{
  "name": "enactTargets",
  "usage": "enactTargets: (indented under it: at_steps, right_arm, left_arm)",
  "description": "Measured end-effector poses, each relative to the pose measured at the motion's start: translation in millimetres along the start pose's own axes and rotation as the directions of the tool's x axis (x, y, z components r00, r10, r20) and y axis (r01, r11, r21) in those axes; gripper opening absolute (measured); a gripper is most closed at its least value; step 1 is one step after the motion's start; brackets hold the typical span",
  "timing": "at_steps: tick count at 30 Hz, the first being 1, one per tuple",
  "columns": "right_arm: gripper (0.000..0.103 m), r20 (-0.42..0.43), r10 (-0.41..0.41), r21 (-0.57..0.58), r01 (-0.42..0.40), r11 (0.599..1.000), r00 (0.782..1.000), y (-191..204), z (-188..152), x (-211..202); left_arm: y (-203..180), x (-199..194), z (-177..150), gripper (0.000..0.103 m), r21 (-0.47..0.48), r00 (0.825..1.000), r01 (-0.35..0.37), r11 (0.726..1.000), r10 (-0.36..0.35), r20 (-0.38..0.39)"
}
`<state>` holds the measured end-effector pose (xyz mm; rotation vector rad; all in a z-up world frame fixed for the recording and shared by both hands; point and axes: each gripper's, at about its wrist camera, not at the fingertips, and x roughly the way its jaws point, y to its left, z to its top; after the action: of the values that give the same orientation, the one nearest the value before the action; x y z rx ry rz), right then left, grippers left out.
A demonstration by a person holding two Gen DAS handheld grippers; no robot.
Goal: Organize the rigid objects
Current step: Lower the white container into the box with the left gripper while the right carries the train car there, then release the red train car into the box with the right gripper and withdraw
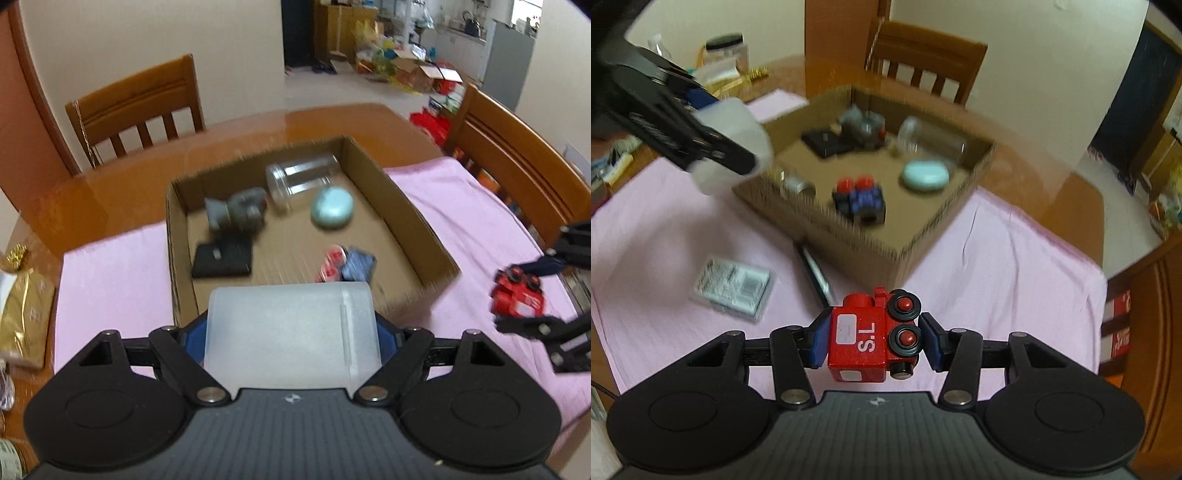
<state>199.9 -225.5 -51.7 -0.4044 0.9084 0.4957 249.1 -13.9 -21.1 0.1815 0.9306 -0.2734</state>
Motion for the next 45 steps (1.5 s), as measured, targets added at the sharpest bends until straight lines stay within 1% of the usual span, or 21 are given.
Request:
enactTargets:
  at_steps: [4,8,9,10,11,13,15,18,22,26,33,37,45]
  right_arm:
    - [0.054,0.044,-0.007,-0.009,0.008,1.000,0.999,-4,20,-9]
    - [0.054,0.074,-0.020,-0.020,0.022,1.000,0.997,-6,37,-11]
    - [0.054,0.078,-0.021,-0.022,0.023,0.999,0.997,-6,41,-11]
    - [0.054,0.081,-0.023,-0.026,0.025,0.999,0.996,-6,44,-10]
    - [0.054,0.084,-0.024,-0.029,0.027,0.999,0.996,-5,47,-9]
    - [0.054,0.085,-0.025,-0.032,0.028,0.999,0.996,-4,52,-5]
    - [0.054,0.086,-0.023,-0.034,0.026,0.999,0.996,-3,58,-1]
    - [0.054,0.087,-0.019,-0.039,0.023,0.999,0.996,-2,66,5]
    - [0.054,0.085,-0.013,-0.046,0.017,0.999,0.996,0,78,12]
    - [0.054,0.079,-0.008,-0.054,0.013,0.998,0.997,1,94,23]
    - [0.054,0.071,-0.002,-0.061,0.007,0.998,0.997,2,124,45]
    - [0.054,0.068,-0.003,-0.078,0.008,0.997,0.998,5,143,58]
    - [0.054,0.061,-0.009,-0.066,0.013,0.998,0.998,5,177,94]
  left_arm:
    - [11,20,19,0.083,-0.051,1.000,-0.018,0.999,0.018,0.010]
    - [22,42,28,0.084,-0.091,0.998,-0.050,0.995,0.052,0.020]
    - [24,46,29,0.085,-0.098,0.997,-0.066,0.993,0.069,0.024]
    - [25,49,29,0.092,-0.102,0.996,-0.083,0.991,0.086,0.025]
    - [27,49,28,0.093,-0.105,0.994,-0.102,0.989,0.105,0.028]
    - [29,46,24,0.093,-0.104,0.994,-0.101,0.989,0.105,0.035]
    - [32,40,17,0.093,-0.119,0.996,-0.085,0.989,0.089,0.026]
    - [37,29,2,0.094,-0.147,0.996,-0.082,0.986,0.085,0.015]
    - [48,12,-19,0.095,-0.209,0.996,-0.092,0.973,0.094,-0.001]
    - [57,-1,-37,0.096,-0.260,0.993,-0.120,0.958,0.121,-0.014]
    - [74,-17,-60,0.096,-0.311,0.982,-0.186,0.932,0.191,-0.014]
    - [83,-23,-68,0.096,-0.333,0.978,-0.200,0.921,0.206,-0.016]
    - [91,-32,-81,0.096,-0.372,0.979,-0.193,0.908,0.204,-0.010]
